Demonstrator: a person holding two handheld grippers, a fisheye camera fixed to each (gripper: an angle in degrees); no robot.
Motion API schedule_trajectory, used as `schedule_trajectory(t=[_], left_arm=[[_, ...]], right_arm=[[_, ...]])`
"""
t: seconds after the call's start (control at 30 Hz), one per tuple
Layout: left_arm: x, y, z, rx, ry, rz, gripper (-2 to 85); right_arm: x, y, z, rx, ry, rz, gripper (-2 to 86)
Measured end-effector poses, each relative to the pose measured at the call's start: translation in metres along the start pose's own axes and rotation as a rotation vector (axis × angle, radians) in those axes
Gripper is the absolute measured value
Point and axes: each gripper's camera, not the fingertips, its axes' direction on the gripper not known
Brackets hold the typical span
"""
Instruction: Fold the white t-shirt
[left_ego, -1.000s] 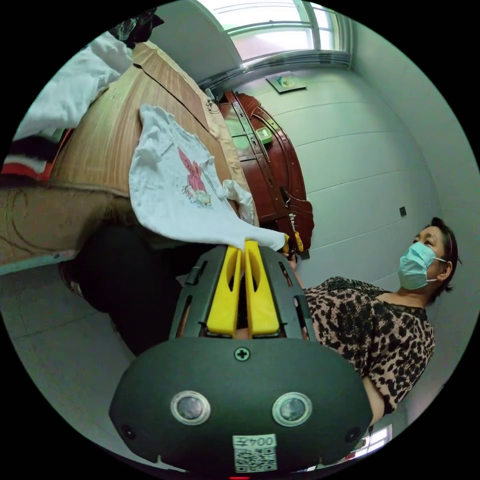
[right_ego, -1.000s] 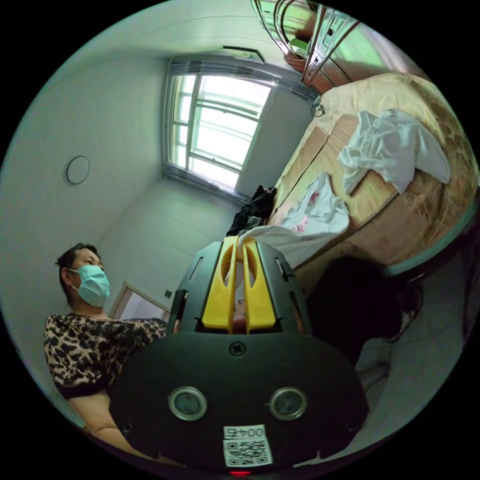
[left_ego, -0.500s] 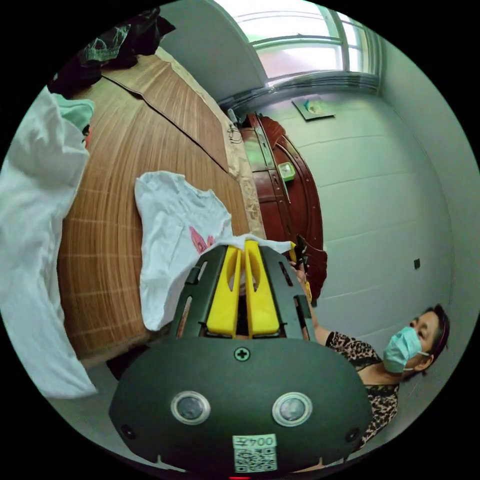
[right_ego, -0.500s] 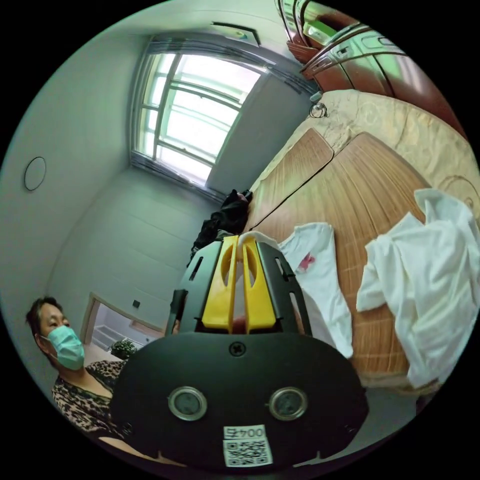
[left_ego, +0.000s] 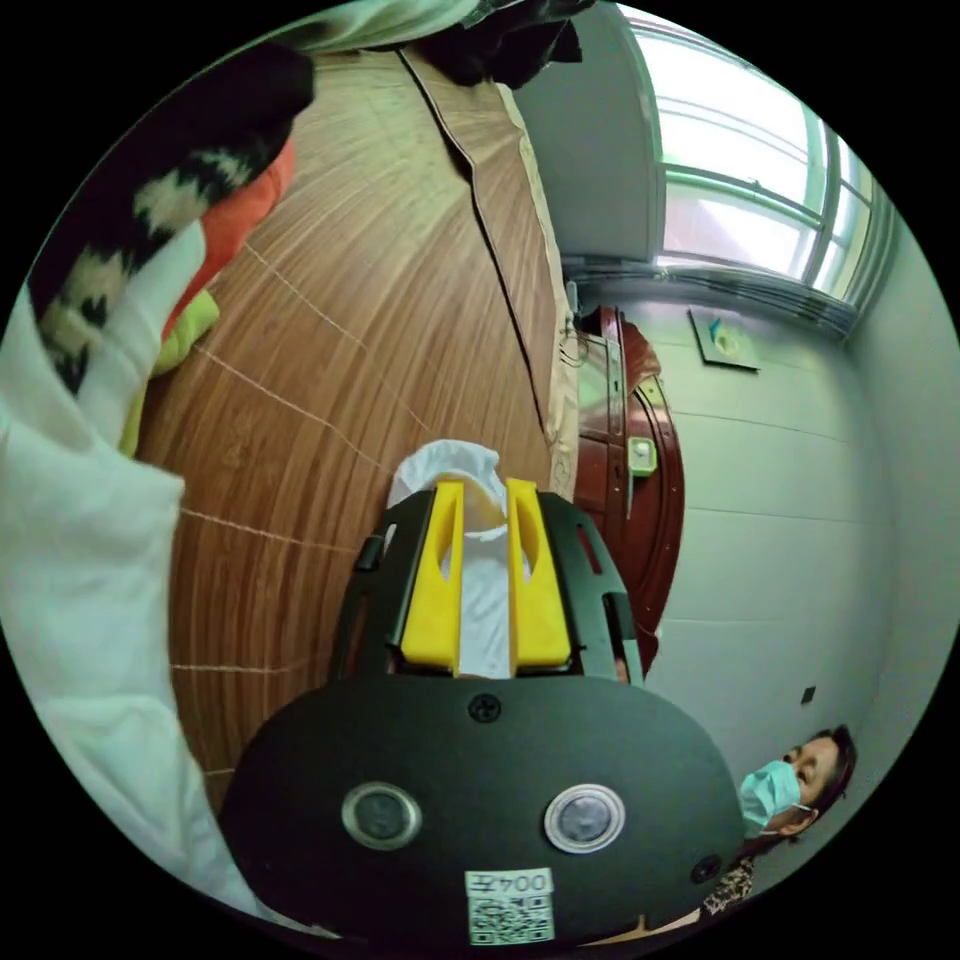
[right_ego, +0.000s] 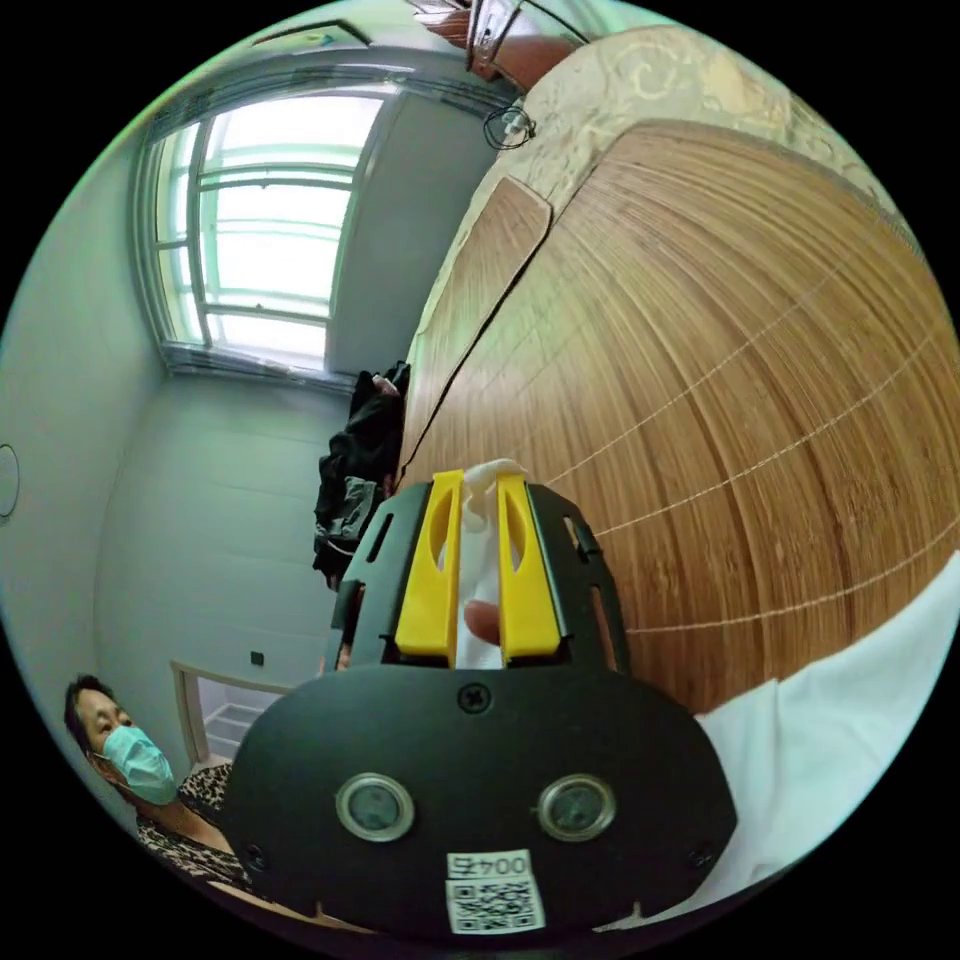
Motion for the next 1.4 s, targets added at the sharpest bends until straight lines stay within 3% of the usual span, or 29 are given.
schedule_trajectory(t=[0.13, 0.3, 0.43, 0.53, 0.6, 0.67, 0.77, 1.0, 1.4], left_arm=[[0.012, 0.011, 0.007, 0.081, -0.003, 0.04, 5.5], [0.065, 0.066, 0.005, 0.146, -0.078, 0.277, 3.4], [0.1, 0.142, -0.009, 0.228, -0.177, 0.49, 3.2], [0.128, 0.244, -0.013, 0.236, -0.381, 0.788, 3.9], [0.117, 0.326, -0.005, 0.203, -0.559, 0.929, 5.0], [0.092, 0.372, 0.005, 0.124, -0.652, 0.948, 5.8], [0.055, 0.418, 0.022, -0.003, -0.694, 0.891, 7.6], [0.038, 0.449, 0.071, -0.059, -0.776, 0.874, 11.5], [0.043, 0.443, 0.143, -0.172, -0.864, 0.974, 11.3]], right_arm=[[-0.003, -0.001, 0.002, 0.088, -0.072, 0.008, 8.2], [-0.077, 0.025, -0.017, 0.165, 0.0, -0.197, 7.8], [-0.173, 0.092, -0.047, 0.175, 0.246, -0.471, 7.9], [-0.237, 0.194, -0.074, 0.306, 0.449, -0.716, 8.5], [-0.238, 0.25, -0.073, 0.333, 0.54, -0.762, 8.7], [-0.204, 0.288, -0.052, 0.098, 0.587, -0.709, 8.8], [-0.167, 0.316, -0.03, -0.02, 0.639, -0.6, 12.0], [-0.153, 0.31, 0.012, -0.09, 0.661, -0.529, 12.9], [-0.172, 0.291, 0.073, -0.295, 0.755, -0.661, 12.2]])
